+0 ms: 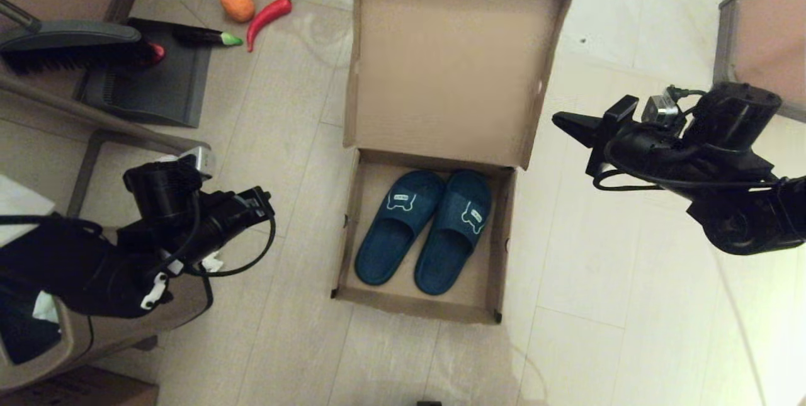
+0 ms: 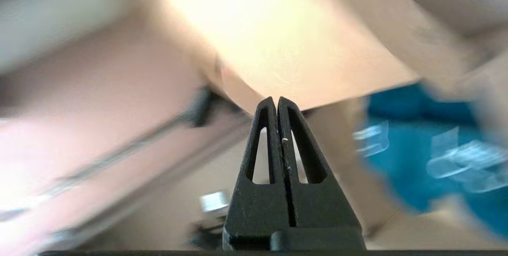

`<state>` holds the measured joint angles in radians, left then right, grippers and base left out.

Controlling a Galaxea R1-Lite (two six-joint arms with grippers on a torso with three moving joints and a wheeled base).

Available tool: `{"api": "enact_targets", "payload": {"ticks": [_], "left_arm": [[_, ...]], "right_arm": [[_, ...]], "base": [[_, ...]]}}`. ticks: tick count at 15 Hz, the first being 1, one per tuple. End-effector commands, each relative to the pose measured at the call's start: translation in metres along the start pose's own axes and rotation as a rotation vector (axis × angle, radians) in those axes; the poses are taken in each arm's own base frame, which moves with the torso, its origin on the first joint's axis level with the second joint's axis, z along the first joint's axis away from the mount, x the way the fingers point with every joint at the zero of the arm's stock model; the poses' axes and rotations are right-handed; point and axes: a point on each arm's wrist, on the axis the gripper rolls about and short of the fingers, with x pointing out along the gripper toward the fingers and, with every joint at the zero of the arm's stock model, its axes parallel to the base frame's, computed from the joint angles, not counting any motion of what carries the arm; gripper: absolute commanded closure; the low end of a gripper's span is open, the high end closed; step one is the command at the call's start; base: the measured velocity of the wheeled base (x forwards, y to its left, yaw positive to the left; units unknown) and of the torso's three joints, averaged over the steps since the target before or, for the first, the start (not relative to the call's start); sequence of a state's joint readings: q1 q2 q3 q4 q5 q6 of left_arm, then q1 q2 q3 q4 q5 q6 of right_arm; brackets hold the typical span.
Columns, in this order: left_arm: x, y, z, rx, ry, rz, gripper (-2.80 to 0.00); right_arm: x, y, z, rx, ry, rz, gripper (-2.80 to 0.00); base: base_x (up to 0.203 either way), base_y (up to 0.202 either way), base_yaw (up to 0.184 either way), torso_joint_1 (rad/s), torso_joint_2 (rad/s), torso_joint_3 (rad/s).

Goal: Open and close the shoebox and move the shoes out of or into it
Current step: Open the shoe box

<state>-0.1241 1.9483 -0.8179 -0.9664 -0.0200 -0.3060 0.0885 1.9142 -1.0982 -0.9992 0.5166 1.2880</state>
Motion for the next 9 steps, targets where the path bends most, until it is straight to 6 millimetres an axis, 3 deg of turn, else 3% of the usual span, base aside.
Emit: {"api": "enact_targets", "payload": {"ticks": [1, 5, 6, 9], "left_arm": [[0.007, 0.001, -0.012, 0.002, 0.029, 0.001, 0.00], [0.020, -0.014, -0.043, 0.018, 0.113, -0.037, 0.00], [0.025, -0.017, -0.053, 0.021, 0.138, -0.043, 0.00], [0.050, -0.025, -0.065, -0.039, 0.106, -0.073, 0.00]], "right_arm": [[0.013, -0.020, 0.005, -0.140, 0.006, -0.055, 0.00], [0.018, -0.050, -0.008, -0.714, 0.028, -0.357, 0.00], [0.018, -0.057, -0.012, -0.776, 0.021, -0.456, 0.00], [0.012, -0.059, -0.024, -0.774, 0.061, -0.500, 0.00]], "base": [[0.000, 0.000, 0.000, 0.000, 0.00, 0.000], [0.000, 0.000, 0.000, 0.000, 0.00, 0.000], [0.000, 0.000, 0.000, 0.000, 0.00, 0.000], [0.000, 0.000, 0.000, 0.000, 0.00, 0.000]]}}
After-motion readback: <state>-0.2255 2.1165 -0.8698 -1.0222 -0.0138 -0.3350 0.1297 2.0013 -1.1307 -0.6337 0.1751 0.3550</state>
